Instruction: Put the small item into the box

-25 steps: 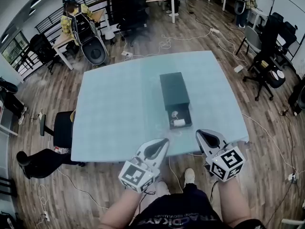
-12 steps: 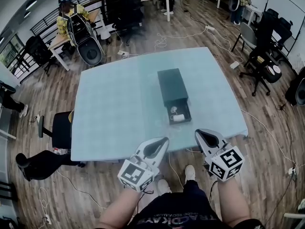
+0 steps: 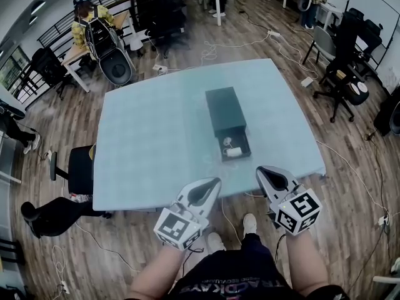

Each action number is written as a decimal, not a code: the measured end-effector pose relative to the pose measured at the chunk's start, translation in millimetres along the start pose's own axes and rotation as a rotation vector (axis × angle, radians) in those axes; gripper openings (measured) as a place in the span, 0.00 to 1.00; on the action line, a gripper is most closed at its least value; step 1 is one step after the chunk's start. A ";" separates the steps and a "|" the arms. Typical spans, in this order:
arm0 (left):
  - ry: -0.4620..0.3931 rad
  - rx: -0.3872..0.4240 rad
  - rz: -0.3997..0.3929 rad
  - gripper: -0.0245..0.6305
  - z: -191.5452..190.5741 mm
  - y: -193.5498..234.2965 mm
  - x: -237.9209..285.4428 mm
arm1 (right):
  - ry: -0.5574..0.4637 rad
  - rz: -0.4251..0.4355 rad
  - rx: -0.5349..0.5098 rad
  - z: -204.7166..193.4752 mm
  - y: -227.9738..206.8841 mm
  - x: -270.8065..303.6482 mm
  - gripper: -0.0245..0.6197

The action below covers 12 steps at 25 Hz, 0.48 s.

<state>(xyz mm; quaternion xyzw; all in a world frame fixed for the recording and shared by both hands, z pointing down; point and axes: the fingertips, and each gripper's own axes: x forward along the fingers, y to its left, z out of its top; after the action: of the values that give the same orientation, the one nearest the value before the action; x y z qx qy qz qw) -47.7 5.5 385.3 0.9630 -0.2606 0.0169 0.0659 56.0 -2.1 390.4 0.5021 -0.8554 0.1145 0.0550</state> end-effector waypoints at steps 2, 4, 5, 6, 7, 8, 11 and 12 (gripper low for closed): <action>0.004 -0.003 0.004 0.09 -1.7 -0.6 3.6 | 0.004 0.000 0.005 -1.0 -4.4 -0.2 0.07; 0.009 -0.007 0.008 0.09 -3.6 -0.8 5.3 | 0.006 0.004 0.008 -2.2 -6.7 0.0 0.07; 0.011 -0.009 0.009 0.09 -4.3 -0.6 4.8 | 0.007 0.006 0.009 -2.9 -6.6 0.4 0.07; 0.012 -0.010 0.011 0.09 -4.8 -0.1 3.9 | 0.009 0.007 0.009 -3.3 -5.9 0.9 0.07; 0.011 -0.011 0.012 0.09 -5.0 0.5 2.8 | 0.011 0.007 0.008 -3.3 -4.9 1.5 0.07; 0.010 -0.011 0.013 0.09 -4.9 1.0 1.8 | 0.013 0.007 0.008 -3.1 -3.9 1.9 0.07; 0.007 -0.011 0.016 0.09 -3.8 2.5 -1.7 | 0.012 0.010 0.005 -2.0 -0.2 3.4 0.07; 0.006 -0.011 0.017 0.09 -3.6 3.0 -3.0 | 0.010 0.011 0.005 -1.9 1.0 3.9 0.07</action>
<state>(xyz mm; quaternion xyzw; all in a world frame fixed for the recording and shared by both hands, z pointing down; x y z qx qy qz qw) -51.7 4.9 389.0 0.9604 -0.2684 0.0191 0.0718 53.2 -4.4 392.8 0.4968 -0.8577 0.1194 0.0575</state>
